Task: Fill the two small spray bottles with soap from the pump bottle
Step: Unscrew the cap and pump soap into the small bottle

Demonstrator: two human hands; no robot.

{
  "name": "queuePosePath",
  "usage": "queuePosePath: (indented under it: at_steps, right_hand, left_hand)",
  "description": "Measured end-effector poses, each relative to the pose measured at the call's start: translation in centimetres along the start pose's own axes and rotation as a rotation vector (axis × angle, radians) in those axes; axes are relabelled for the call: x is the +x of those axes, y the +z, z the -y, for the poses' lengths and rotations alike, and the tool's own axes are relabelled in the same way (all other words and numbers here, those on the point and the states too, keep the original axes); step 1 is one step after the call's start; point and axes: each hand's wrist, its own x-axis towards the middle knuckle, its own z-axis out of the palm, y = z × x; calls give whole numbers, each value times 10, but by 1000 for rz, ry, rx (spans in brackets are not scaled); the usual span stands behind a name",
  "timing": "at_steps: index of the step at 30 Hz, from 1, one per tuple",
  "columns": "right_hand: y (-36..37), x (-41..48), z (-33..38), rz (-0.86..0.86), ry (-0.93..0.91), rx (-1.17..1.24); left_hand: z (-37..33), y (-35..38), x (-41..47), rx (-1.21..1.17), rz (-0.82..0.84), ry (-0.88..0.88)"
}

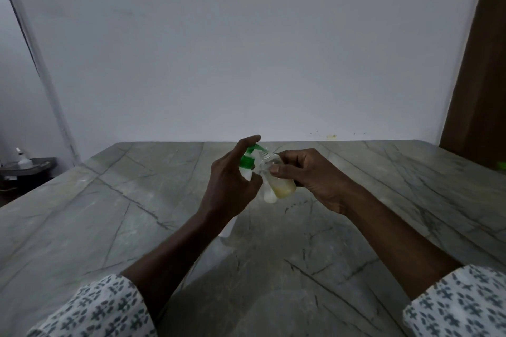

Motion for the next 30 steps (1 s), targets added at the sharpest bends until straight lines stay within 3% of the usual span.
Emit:
queuePosePath:
  at_steps: [11,21,30]
  right_hand:
    - [4,1,13,-43,-111,-23]
    - [5,0,12,-56,-91,11]
    - [9,0,15,-37,-90,25]
  left_hand:
    - [-8,0,-7,-123,-60,-9]
    - [-5,1,-5,-172,-59,-3]
    - [-11,-1,-3,-333,-143,-123]
